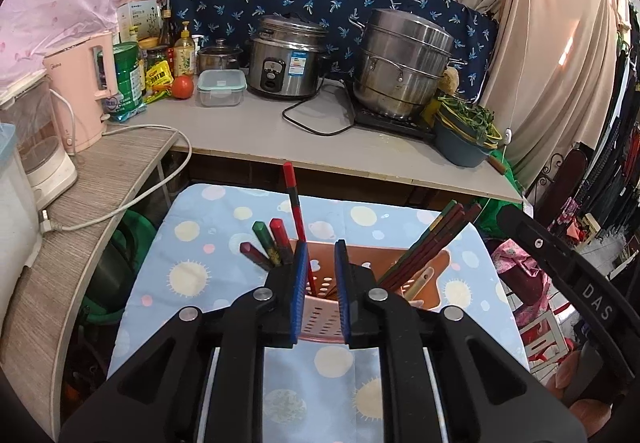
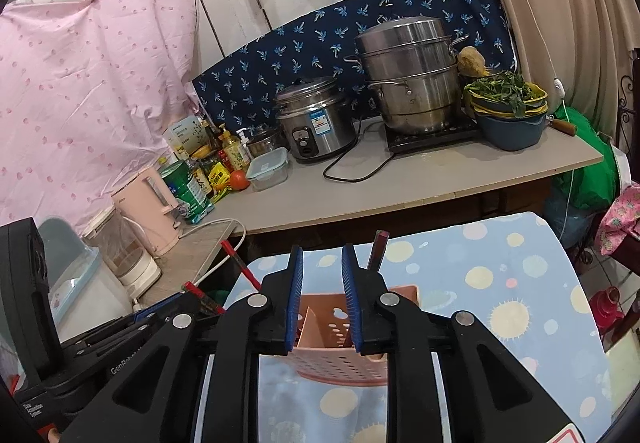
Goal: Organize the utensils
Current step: 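Insert the spoon and open the left tool while the right tool releases its chopstick into the holder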
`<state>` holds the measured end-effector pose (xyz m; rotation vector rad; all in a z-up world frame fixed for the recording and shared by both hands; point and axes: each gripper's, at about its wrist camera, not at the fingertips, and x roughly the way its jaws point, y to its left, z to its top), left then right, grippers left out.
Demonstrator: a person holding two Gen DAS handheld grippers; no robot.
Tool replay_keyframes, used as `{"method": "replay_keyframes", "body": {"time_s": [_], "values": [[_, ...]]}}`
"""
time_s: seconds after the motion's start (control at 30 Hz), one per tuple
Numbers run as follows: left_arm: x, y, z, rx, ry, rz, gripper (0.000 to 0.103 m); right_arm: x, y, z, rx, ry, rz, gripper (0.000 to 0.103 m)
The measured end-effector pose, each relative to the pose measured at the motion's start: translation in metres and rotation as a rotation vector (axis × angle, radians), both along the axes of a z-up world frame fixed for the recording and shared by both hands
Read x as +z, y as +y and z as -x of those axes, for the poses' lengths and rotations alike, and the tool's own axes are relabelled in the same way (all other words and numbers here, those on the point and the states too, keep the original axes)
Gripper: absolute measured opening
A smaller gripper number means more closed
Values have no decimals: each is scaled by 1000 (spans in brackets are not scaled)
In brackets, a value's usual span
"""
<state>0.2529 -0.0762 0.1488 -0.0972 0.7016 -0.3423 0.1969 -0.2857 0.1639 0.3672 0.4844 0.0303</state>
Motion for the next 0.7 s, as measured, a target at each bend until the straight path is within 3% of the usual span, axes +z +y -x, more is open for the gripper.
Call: {"method": "replay_keyframes", "body": {"time_s": [0.47,0.7], "values": [[-4,5,44,22,-14,-64,15,-18,20,49,31,48,46,20],[-14,11,63,51,-6,-100,22,-34,32,69,43,89,88,21]]}}
